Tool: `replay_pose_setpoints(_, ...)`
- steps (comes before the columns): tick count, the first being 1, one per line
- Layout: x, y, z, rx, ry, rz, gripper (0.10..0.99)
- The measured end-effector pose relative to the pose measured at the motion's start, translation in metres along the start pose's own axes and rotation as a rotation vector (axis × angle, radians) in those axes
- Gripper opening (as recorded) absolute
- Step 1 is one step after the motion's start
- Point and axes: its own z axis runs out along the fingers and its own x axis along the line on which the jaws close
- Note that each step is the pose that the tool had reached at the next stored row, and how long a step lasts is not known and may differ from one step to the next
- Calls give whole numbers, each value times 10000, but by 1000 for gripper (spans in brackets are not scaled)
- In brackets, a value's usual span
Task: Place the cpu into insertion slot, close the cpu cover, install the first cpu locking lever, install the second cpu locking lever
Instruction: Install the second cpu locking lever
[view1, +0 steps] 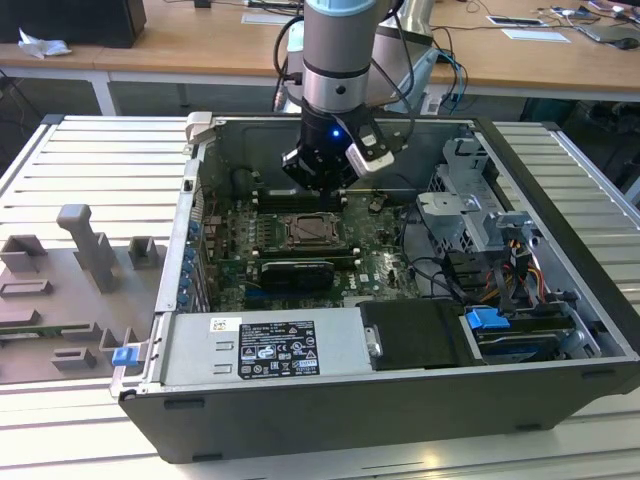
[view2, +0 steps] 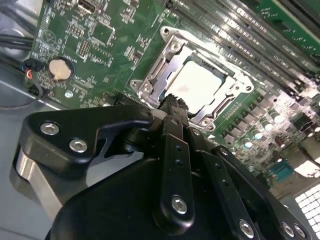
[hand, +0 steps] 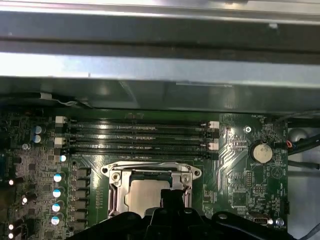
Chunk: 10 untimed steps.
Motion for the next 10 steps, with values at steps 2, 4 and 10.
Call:
replay_pose_setpoints(2, 1, -38, 1, 0, 0, 0, 106)
replay_pose_setpoints(4, 2, -56, 2, 0, -1, 1, 106)
replay_pose_setpoints(10, 4, -123, 3, 0, 2, 0, 106)
